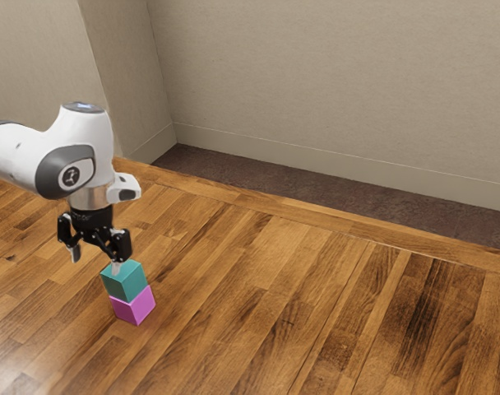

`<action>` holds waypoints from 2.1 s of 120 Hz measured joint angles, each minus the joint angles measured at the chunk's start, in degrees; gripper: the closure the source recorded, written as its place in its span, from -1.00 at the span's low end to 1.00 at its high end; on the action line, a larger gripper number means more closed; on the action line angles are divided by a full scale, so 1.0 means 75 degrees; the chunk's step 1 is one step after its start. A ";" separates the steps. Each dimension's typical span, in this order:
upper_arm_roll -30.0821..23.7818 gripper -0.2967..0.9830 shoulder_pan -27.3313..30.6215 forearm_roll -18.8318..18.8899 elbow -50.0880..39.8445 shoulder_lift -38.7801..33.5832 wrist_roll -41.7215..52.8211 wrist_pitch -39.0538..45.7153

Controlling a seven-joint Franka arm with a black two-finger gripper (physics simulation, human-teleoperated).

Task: Pick up the blue block with one arm, and put the blue block on the table with one arm

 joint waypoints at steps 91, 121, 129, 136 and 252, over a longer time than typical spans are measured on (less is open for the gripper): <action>0.0107 -0.54 -0.0322 -0.0026 0.0225 0.1547 0.0473 0.1153; 0.0106 -0.21 -0.0241 -0.0064 0.0239 0.1770 0.0506 0.1342; 0.0103 -0.14 -0.0244 -0.0052 0.0346 0.1773 0.0507 0.1365; 0.0105 -0.10 -0.0284 -0.0037 0.0545 0.1774 0.0511 0.1378; 0.1206 -0.17 0.0318 -0.0121 0.0600 0.2413 0.0687 0.1283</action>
